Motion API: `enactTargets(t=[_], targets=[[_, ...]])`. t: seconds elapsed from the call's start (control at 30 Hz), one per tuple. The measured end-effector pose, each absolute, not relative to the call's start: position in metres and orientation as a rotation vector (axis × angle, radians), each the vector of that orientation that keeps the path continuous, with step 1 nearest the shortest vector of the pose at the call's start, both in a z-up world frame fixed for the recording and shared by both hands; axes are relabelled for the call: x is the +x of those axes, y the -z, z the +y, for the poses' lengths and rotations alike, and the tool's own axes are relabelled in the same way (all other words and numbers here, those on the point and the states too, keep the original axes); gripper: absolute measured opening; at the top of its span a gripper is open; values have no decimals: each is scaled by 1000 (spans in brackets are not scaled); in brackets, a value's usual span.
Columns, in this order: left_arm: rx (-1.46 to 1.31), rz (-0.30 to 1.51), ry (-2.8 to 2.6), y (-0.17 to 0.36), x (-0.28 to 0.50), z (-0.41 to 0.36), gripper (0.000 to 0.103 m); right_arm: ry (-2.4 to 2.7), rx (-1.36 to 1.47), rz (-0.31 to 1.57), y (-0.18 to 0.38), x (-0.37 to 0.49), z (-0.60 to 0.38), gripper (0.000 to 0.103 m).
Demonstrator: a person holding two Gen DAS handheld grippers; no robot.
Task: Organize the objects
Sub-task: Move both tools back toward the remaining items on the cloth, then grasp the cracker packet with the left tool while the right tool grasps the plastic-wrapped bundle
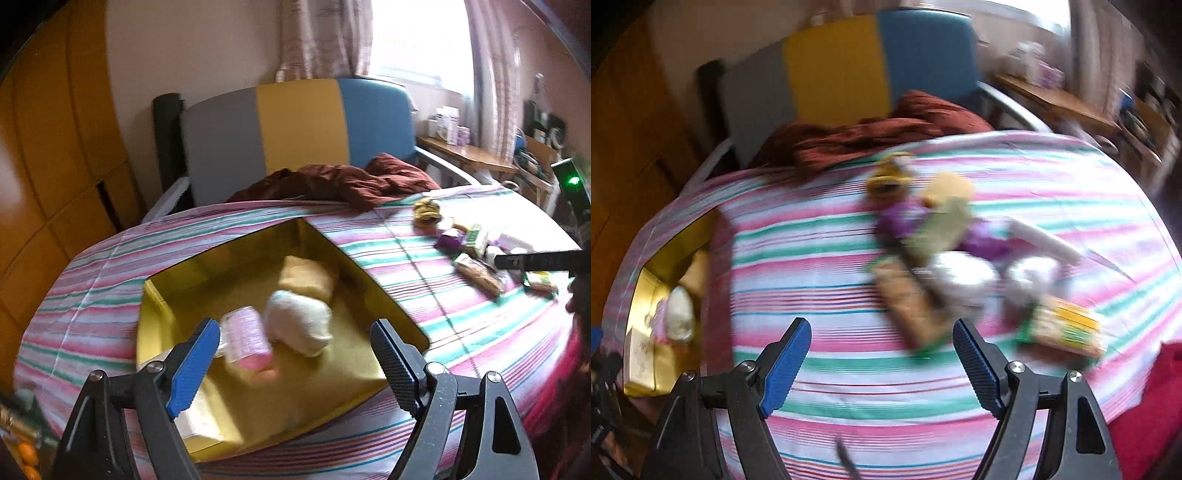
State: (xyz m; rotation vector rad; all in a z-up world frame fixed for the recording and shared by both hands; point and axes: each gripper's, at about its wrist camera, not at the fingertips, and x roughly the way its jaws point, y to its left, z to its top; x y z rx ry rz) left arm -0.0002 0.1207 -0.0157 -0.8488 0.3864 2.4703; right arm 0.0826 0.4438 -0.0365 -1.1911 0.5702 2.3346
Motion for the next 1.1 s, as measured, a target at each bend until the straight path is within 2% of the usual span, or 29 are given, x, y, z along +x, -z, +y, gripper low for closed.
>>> enactTargets(t=[0.27,0.5,0.7,1.1], targets=[[-822,453,-2312,18,10,180,84,-2136,-1039,790,33,144,526,81],[-872,456,-2151,25,13,243,84,-2113,-985,966,48,161,551,81],[-947,456,-2052,43,6,304,84,-2135,-991,1028,55,159,552,81],[-1190,414,-1968,92,-20,379,81,-2190,-979,1088,56,160,554,81]])
